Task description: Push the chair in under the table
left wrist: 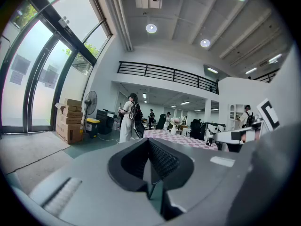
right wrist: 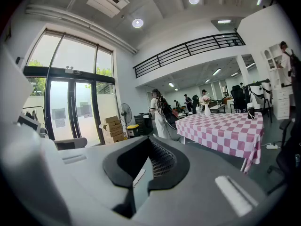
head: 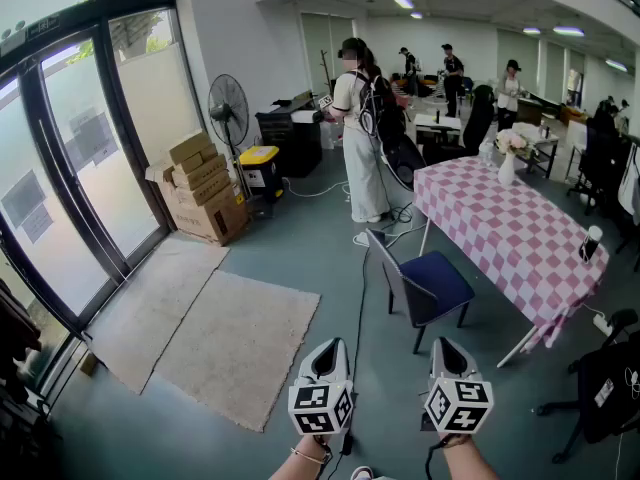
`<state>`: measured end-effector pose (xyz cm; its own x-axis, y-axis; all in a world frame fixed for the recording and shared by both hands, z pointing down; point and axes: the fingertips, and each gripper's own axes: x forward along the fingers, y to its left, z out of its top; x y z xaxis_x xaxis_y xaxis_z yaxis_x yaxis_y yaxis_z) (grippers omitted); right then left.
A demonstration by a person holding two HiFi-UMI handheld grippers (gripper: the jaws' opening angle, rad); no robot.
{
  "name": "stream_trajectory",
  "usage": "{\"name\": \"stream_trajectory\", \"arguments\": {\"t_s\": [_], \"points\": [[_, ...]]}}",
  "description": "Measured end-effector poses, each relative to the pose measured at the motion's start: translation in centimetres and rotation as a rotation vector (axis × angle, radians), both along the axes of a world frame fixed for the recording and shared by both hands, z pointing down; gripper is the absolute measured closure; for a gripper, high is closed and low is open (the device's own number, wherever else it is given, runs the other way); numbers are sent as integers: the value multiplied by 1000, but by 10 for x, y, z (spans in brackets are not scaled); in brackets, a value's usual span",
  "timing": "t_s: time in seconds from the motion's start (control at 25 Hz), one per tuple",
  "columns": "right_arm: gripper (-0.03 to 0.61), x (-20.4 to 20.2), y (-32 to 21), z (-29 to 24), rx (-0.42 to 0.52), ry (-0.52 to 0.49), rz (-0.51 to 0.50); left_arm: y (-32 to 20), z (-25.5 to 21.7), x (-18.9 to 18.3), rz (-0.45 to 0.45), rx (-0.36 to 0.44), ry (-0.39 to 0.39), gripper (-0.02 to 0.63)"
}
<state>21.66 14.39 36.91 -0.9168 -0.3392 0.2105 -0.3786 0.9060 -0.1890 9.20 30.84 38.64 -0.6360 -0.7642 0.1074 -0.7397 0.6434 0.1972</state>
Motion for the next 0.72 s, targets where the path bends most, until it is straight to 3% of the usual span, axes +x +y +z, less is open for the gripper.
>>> {"name": "stream_trajectory", "arguments": {"t_s": [0.72], "points": [[568, 0, 8, 7, 6, -8, 1, 15, 0, -4, -27, -13, -7, 614]]}}
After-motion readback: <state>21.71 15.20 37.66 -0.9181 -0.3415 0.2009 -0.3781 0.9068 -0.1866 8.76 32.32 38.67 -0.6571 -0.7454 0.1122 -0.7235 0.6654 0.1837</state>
